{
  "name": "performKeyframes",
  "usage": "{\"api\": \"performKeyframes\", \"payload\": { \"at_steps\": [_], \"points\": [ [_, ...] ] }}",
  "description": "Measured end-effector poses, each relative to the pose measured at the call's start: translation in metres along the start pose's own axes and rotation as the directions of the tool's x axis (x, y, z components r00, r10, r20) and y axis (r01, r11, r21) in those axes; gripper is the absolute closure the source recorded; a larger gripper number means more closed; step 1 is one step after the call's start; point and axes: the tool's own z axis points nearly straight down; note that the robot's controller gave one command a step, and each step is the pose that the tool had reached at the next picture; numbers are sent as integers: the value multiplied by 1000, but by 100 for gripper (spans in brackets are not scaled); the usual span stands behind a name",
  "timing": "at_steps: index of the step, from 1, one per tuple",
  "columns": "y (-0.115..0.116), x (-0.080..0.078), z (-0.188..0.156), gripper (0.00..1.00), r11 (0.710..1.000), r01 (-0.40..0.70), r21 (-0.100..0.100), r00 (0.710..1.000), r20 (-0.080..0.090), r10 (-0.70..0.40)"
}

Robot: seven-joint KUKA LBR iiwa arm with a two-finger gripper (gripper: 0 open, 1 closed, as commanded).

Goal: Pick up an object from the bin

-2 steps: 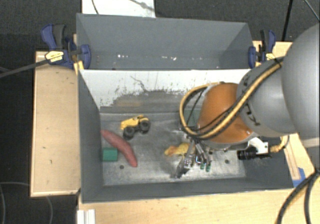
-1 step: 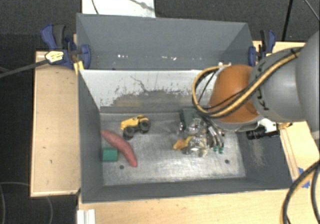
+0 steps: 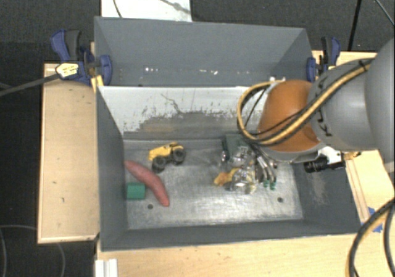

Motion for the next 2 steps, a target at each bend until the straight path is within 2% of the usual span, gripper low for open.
{"api": "performKeyframes", "payload": {
  "at_steps": [1,2],
  "points": [
    [0,0,0,100,1000,0,0,1000,0,0],
    [0,2,-5,100,1000,0,2,1000,-7,0]
  ]
}}
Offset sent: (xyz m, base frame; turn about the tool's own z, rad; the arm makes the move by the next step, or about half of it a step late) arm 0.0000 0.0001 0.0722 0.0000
